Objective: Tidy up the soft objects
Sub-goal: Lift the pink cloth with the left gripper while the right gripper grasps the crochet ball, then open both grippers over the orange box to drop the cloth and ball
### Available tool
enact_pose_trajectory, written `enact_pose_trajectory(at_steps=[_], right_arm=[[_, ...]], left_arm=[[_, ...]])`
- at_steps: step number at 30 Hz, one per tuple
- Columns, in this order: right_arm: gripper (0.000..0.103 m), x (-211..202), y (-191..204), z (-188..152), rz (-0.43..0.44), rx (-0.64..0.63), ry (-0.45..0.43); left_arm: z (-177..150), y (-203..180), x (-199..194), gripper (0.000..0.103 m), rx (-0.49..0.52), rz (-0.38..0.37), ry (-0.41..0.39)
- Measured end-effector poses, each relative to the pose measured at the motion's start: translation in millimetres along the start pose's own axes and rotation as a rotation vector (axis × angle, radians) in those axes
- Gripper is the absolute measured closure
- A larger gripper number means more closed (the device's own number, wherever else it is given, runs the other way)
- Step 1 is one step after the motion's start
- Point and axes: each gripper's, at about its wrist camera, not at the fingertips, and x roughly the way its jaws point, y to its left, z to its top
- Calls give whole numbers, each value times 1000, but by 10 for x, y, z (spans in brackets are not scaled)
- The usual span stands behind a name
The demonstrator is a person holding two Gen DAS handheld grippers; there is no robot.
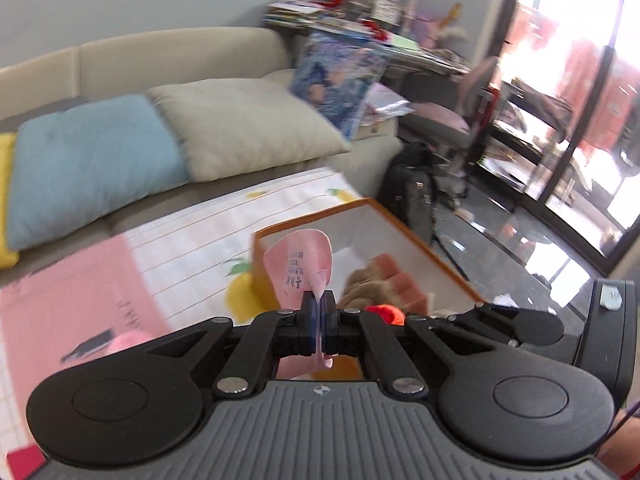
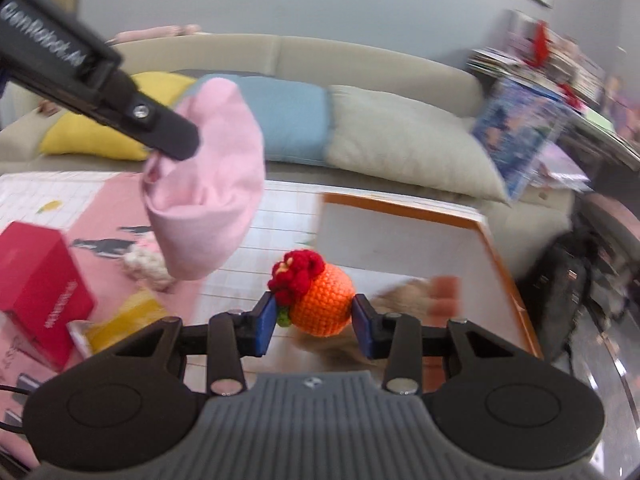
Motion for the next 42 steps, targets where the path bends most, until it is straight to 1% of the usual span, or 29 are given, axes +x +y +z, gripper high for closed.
enact_pose_trajectory(at_steps=[3, 6, 8, 11, 14, 18, 21, 23, 25, 27, 28, 30, 34, 36, 38, 39, 42], right_arm=[[63, 35, -261, -71, -55, 18, 39], [63, 162, -479, -107, -46, 47, 89], [63, 228, -600, -111, -43, 69, 107], [65, 348, -720, -123, -72, 67, 119], [66, 507, -879, -116, -63, 107, 144], [67, 674, -1037, -126, -77, 117, 163], [67, 782, -1128, -130, -77, 126, 179], [67, 855, -1179, -142, -81, 129, 191], [67, 925, -1228, -167, -81, 141, 223], [67, 958, -1294, -187, -62, 177, 252], [67, 953, -1318, -196, -51, 194, 259], [67, 910, -1330, -222, -37, 207, 265], [67, 863, -1317, -274, -17, 226, 291], [67, 843, -1302, -301, -5, 229, 299], [66, 841, -1279, -312, -7, 221, 304], [66, 839, -1262, -314, -11, 214, 304], [64, 832, -1227, -302, -20, 198, 303]], left_arm=[[95, -146, 193, 101, 29, -45, 14], [188, -262, 425, 101, 51, -85, 42], [230, -318, 584, 101, 69, -88, 63], [259, -353, 772, 101, 83, -83, 89], [288, -364, 937, 101, 102, -58, 101], [346, -340, 1147, 101, 119, -7, 109], [394, -337, 1305, 101, 167, 45, 108], [400, -335, 1409, 101, 186, 67, 123], [370, -348, 1488, 101, 208, 92, 133], [322, -366, 1541, 101, 243, 128, 138], [297, -366, 1562, 101, 249, 134, 147], [257, -344, 1600, 101, 242, 123, 168], [187, -307, 1639, 101, 266, 177, 180], [171, -278, 1631, 100, 263, 179, 189], [165, -268, 1621, 98, 267, 169, 202], [160, -272, 1617, 95, 274, 169, 208], [147, -289, 1579, 91, 286, 166, 207]])
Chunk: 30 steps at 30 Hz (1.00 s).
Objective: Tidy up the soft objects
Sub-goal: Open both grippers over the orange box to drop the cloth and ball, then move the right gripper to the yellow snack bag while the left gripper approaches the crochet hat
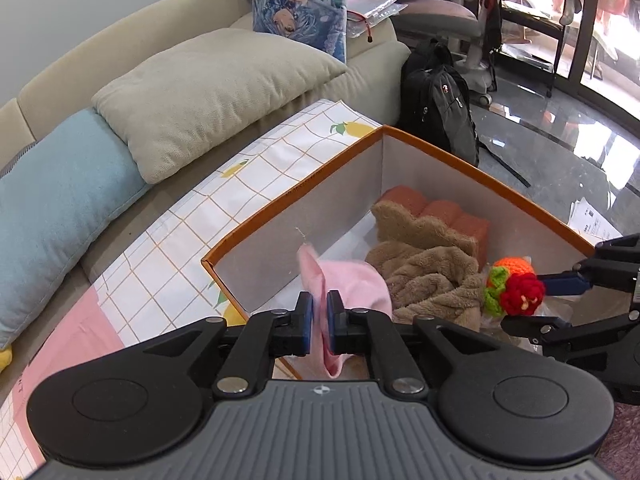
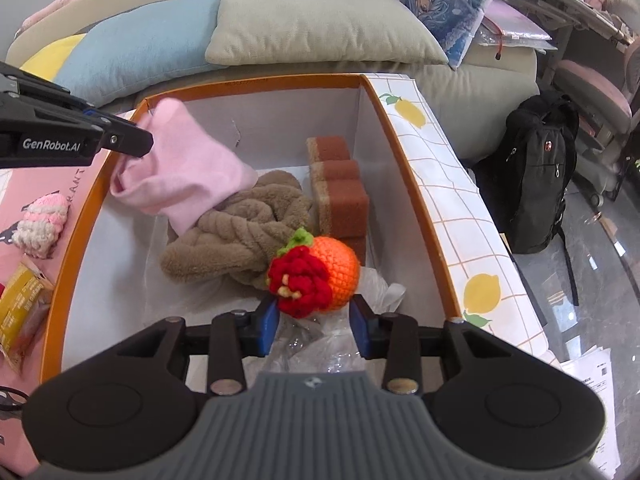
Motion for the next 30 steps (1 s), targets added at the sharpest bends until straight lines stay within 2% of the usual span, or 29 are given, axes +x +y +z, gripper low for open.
enact_pose_trajectory(at_steps=[3, 7, 11, 13, 18, 24, 30], right_arm=[[62, -42, 21, 22, -5, -1, -13], [61, -100, 45, 33, -10, -4, -18], [52, -195, 87, 47, -13, 0, -32], [52, -263, 128, 54, -12, -5, -46], [46, -470, 266, 45, -7, -14, -99], [43, -738, 603, -41, 80, 1, -180], [43, -898, 1061, -203, 191, 0, -243]], left_arm=[[-23, -7, -57, 85, -4, -10, -5], [-58, -35, -172, 85, 0, -20, -22], [-109, -37, -327, 81, -8, -25, -45], [-146, -18, -421, 72, -23, -23, -61], [-304, 27, -713, 71, -65, -12, -102], [-634, 79, -1107, 63, -172, 12, -129], [-1059, 179, -1316, 62, -246, 79, -113]])
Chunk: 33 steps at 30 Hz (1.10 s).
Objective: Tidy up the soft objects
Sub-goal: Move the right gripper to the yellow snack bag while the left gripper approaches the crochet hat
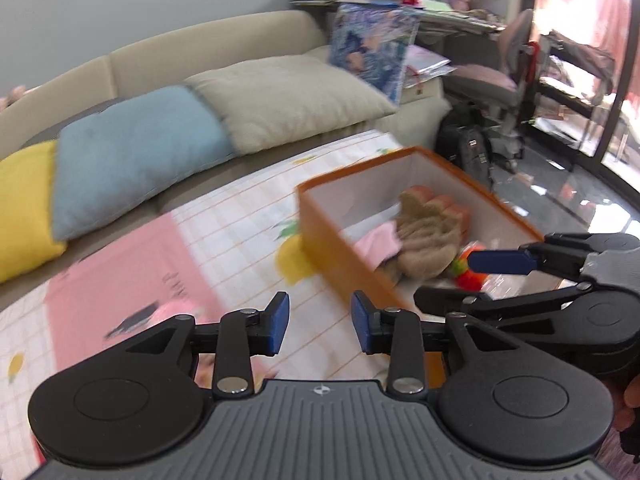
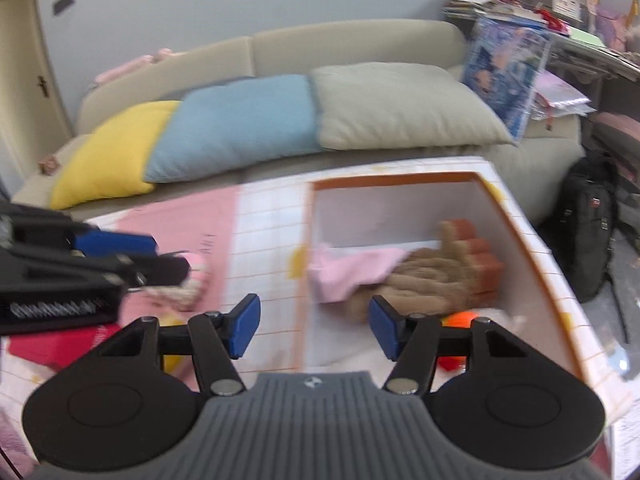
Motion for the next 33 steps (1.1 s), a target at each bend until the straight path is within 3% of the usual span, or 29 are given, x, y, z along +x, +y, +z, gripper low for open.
enact_pose_trajectory(at_steps=[3, 13, 23, 33], right_arm=[[41, 37, 216, -84, 43, -6, 2], [36, 513, 736, -298, 114, 1, 167], [25, 1136, 1155, -377, 156, -14, 314], [23, 1677, 1314, -345, 131, 130, 419]], left_arm=[[-193, 131, -57, 62, -21, 56, 26], [-600, 765, -149, 62, -176, 116, 67], [-639, 1216, -130, 62, -249, 145, 73], [-599, 1401, 44, 62, -260, 132, 99]])
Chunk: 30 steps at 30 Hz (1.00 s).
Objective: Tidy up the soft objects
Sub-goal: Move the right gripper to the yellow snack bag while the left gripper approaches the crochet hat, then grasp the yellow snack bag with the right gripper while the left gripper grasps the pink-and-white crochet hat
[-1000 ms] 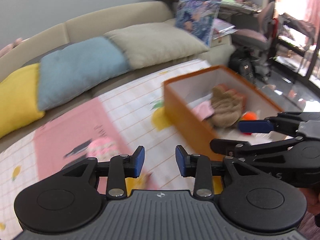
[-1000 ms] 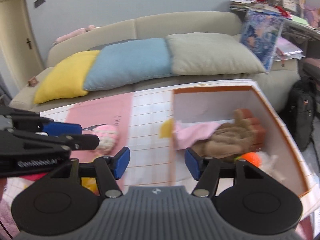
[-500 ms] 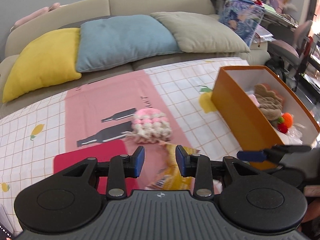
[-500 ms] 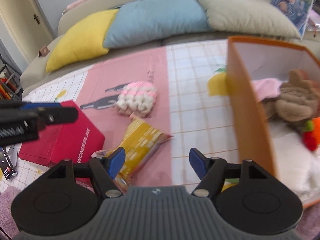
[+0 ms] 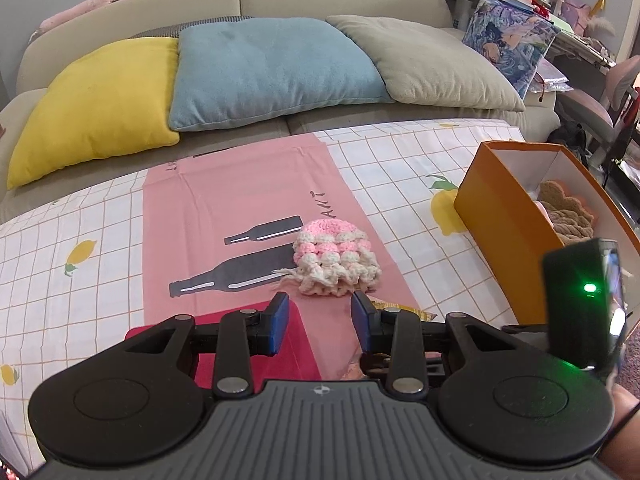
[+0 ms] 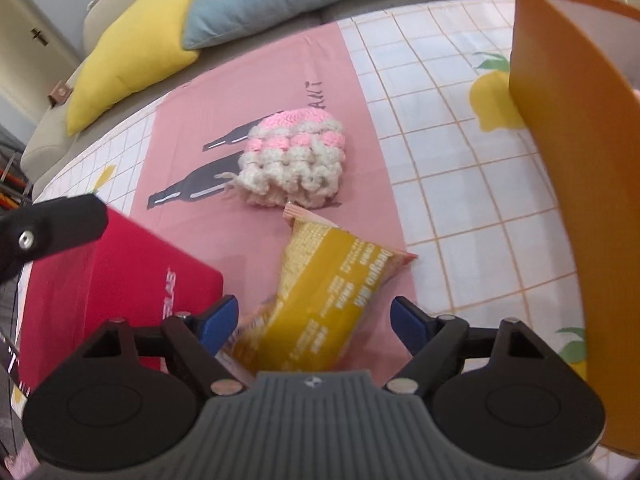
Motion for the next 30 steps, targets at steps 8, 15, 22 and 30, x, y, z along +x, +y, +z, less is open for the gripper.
enact_pose_trajectory(at_steps=[8, 15, 22, 30], right_arm=[[54, 165, -2, 72, -39, -14, 34], [58, -82, -193, 176, -116, -54, -56], [58, -81, -450, 454, -192, -95, -98], [58, 27, -548, 454, -218, -116, -85]], left_arm=[[157, -6, 224, 52, 46, -15, 29], [400, 10, 534, 31, -112, -80, 70], [604, -125, 1066, 21, -226, -14, 166], [528, -240, 1581, 16, -241, 125, 298]])
